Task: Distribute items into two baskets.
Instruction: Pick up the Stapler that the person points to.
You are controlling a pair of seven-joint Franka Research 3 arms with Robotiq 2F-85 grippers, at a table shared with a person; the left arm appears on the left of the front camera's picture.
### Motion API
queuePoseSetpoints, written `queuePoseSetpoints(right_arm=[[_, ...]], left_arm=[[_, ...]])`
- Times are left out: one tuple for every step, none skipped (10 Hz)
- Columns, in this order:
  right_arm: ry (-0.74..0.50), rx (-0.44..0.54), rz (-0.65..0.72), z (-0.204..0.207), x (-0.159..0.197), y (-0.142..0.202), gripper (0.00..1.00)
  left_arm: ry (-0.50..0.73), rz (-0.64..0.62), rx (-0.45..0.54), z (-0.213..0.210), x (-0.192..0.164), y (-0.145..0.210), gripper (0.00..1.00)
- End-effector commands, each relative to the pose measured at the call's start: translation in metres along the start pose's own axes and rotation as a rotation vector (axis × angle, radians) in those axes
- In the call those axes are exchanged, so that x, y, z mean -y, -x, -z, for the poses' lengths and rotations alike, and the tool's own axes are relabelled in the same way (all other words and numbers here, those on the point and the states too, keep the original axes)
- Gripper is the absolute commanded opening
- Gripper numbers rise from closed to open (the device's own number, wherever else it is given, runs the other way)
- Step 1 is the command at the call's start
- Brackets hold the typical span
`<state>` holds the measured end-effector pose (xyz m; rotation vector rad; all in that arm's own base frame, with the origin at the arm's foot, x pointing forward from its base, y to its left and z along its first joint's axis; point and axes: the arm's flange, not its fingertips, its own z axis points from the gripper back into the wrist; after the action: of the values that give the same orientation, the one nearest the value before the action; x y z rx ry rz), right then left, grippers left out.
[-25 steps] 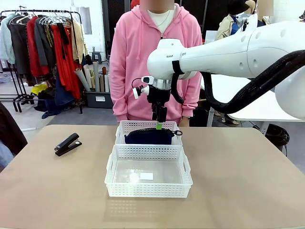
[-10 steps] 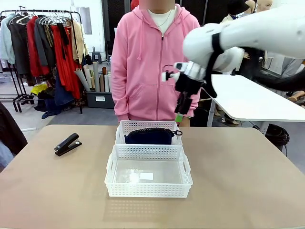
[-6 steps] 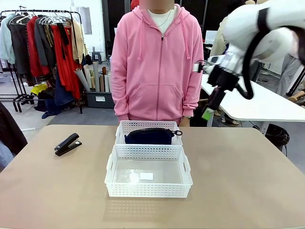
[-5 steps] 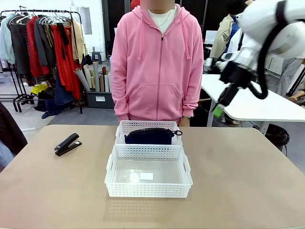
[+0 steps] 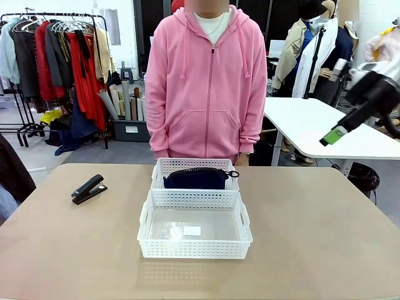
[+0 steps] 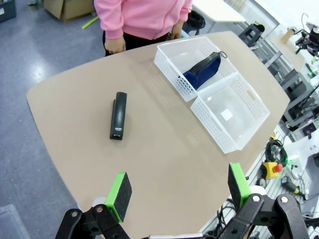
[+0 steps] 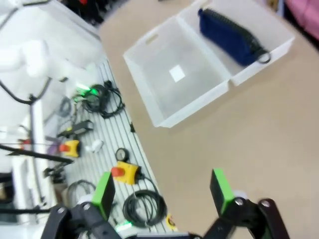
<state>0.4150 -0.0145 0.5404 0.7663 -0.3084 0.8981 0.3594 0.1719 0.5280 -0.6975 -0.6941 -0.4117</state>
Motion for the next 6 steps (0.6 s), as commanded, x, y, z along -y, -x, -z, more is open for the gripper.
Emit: queuePoseSetpoints(right_arm=[[-0.012,0.105,-0.021,0.004,-0.023,0.037,1.00],[-0.025,0.132,-0.023,0.007,-0.031,0.052,1.00],[-0.034,0.156,-0.019,0.011,-0.032,0.067,1.00],[-0.034,0.194,-0.013,0.012,-0.030,0.078,1.00],[-0.038,0.212,-0.013,0.013,-0.029,0.085,1.00],[-0.042,0.222,-0.013,0.014,-0.026,0.087,1.00]], left_arm=[[0.011,0.010,0.022,0.000,0.001,0.000,1.00],[0.011,0.010,0.022,0.000,0.001,0.000,1.00],[0.011,0.010,0.022,0.000,0.001,0.000,1.00],[0.011,0.010,0.022,0.000,0.001,0.000,1.00],[0.011,0.010,0.022,0.000,0.001,0.000,1.00],[0.011,0.010,0.022,0.000,0.001,0.000,1.00]])
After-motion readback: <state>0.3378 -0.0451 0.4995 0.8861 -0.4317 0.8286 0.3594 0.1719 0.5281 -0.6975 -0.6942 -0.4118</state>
